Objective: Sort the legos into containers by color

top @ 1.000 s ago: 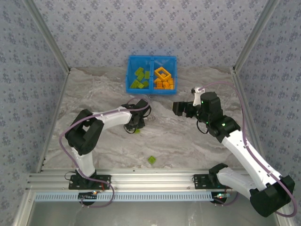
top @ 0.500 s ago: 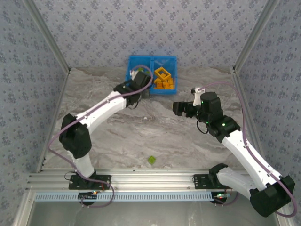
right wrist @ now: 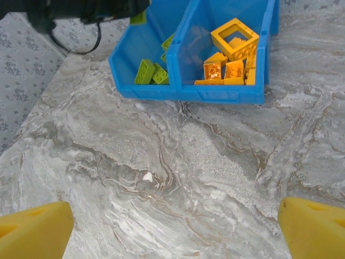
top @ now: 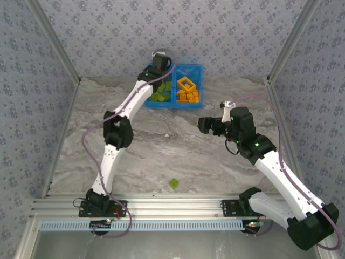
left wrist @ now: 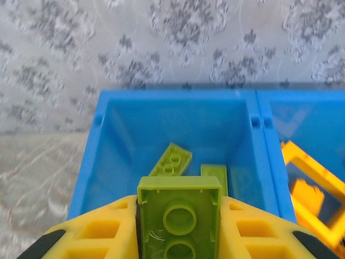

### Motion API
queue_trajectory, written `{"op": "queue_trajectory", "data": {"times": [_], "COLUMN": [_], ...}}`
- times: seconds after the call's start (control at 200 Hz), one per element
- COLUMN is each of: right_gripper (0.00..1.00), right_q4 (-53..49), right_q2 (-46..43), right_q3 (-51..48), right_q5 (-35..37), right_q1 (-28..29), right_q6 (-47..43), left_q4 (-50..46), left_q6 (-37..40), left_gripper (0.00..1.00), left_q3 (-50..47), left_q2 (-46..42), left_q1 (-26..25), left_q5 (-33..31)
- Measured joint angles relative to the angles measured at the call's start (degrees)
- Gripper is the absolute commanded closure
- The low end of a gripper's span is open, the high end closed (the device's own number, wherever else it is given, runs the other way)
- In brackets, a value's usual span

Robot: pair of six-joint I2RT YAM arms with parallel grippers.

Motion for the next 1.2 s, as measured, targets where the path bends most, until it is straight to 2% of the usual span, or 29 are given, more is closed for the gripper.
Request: {"op": "queue_trajectory", "data": {"times": [0.1,0.28,0.45,0.61,0.715,0.839,0.914,1.054,1.199], "right_gripper": [0.0,0.0,0.0,0.0,0.0,0.0,0.0,0.0,0.0], "right_q4": [-0.7,-1.5,-1.5,-1.1,-0.6,-0.4,-0.3,0.1,0.5], "right_q2": [0.0,-0.7,-0.7,-0.1,1.5,3.5,4.4,5.3,7.3], "right_q3": [-0.2,-0.2,-0.2,-0.2,-0.2,-0.1,0.1,0.4,0.8], "right_q5": [0.0,0.0,0.0,0.0,0.0,0.0,0.0,0.0,0.2], "right_q1": [0.3,0.4,0.5,0.8,0.9,0.9,0.9,0.9,0.7], "right_q6": [0.4,0.6,0.8,1.1,1.1,1.0,1.0,0.3,-0.1], "left_q4": [0.0,0.0,-0.3,-5.0,-6.7,-6.2,-5.1,-3.3,-4.2], "left_q6": [2.4,4.7,5.9,4.9,3.5,4.1,6.4,11.0,10.9], "left_gripper": [0.67,0.52,0.4,0.39,0.37,0.33,0.33,0.33,0.33], "left_q3": [8.3,9.2,9.3,8.8,1.7,-14.5,-25.6,-49.0,-67.7], "left_q2": [6.5,10.4,10.3,5.8,-4.2,-23.0,-35.1,-56.9,-69.2], "left_q1": [0.3,0.3,0.3,0.3,0.0,-1.8,-4.7,-13.1,-17.4], "left_q5": [0.6,1.9,3.1,6.1,9.6,15.9,18.4,21.6,24.3]}}
